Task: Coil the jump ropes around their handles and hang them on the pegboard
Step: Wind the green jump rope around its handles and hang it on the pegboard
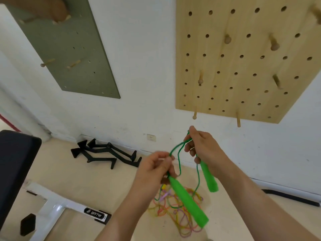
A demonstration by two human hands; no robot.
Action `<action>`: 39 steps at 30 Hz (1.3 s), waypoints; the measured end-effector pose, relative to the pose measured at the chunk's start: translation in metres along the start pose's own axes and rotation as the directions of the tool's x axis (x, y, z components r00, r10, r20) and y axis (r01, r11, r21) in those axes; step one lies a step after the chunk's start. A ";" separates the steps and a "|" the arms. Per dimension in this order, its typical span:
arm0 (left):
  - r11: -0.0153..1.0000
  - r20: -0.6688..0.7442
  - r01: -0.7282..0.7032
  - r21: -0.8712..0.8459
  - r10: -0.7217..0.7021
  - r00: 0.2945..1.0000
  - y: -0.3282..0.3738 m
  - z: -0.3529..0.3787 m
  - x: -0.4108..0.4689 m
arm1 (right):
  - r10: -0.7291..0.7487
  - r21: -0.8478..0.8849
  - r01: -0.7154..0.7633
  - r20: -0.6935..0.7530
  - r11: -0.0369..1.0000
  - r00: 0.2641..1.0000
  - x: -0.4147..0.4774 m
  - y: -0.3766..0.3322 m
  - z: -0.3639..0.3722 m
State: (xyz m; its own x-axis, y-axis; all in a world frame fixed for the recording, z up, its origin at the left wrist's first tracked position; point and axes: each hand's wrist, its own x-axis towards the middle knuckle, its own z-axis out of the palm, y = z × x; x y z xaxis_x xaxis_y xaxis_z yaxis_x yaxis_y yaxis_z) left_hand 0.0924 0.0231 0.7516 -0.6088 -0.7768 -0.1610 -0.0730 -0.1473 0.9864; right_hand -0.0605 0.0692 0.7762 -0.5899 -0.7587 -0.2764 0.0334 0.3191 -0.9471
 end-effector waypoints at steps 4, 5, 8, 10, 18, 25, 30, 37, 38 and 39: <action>0.994 -0.180 -0.108 -0.031 0.100 0.979 0.012 0.003 0.014 | 0.097 0.040 -0.114 0.297 0.993 0.950 -0.014 0.005 0.001; 0.993 -0.199 -0.101 -0.055 0.088 0.976 0.012 0.006 0.016 | 0.086 0.056 -0.116 0.385 0.992 0.919 -0.021 0.007 0.002; 0.996 -0.235 -0.087 -0.038 0.076 0.969 0.008 0.020 0.015 | 0.012 -0.014 -0.005 0.549 1.000 0.836 -0.036 0.018 0.003; 0.996 -0.237 -0.084 0.014 0.085 0.968 0.002 0.029 0.010 | -0.008 -0.038 0.034 0.552 0.999 0.834 -0.044 0.024 -0.002; 0.979 -0.026 0.189 -0.072 -0.192 0.981 -0.011 0.051 -0.039 | -0.293 -0.598 0.453 0.351 0.660 0.890 -0.092 0.061 -0.019; 0.920 -0.142 0.155 -0.360 -0.219 0.965 -0.025 0.097 -0.107 | -0.150 -0.161 0.189 0.226 0.969 0.962 -0.166 0.096 -0.054; 0.931 -0.217 0.008 -0.364 -0.093 0.972 -0.017 0.109 -0.145 | 0.133 0.106 -0.257 0.636 0.961 0.760 -0.214 0.120 -0.087; 0.975 -0.137 -0.068 -0.210 0.040 0.990 -0.001 0.108 -0.169 | 0.041 0.342 -0.381 0.696 0.859 0.716 -0.244 0.115 -0.083; 0.992 -0.107 -0.088 -0.087 0.078 0.991 0.002 0.103 -0.169 | 0.030 0.342 -0.377 0.704 0.861 0.709 -0.246 0.112 -0.085; 0.989 -0.063 -0.125 0.074 0.130 0.990 0.005 0.098 -0.169 | 0.024 0.341 -0.382 0.719 0.859 0.695 -0.247 0.109 -0.087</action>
State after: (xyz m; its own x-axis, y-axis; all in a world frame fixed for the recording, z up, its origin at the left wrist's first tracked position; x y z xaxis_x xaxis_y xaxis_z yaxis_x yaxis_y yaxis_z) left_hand 0.1171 0.2138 0.7867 -0.5623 -0.8263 -0.0337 -0.0551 -0.0032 0.9985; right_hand 0.0187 0.3413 0.7551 0.1705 -0.9277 -0.3320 0.5289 0.3705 -0.7636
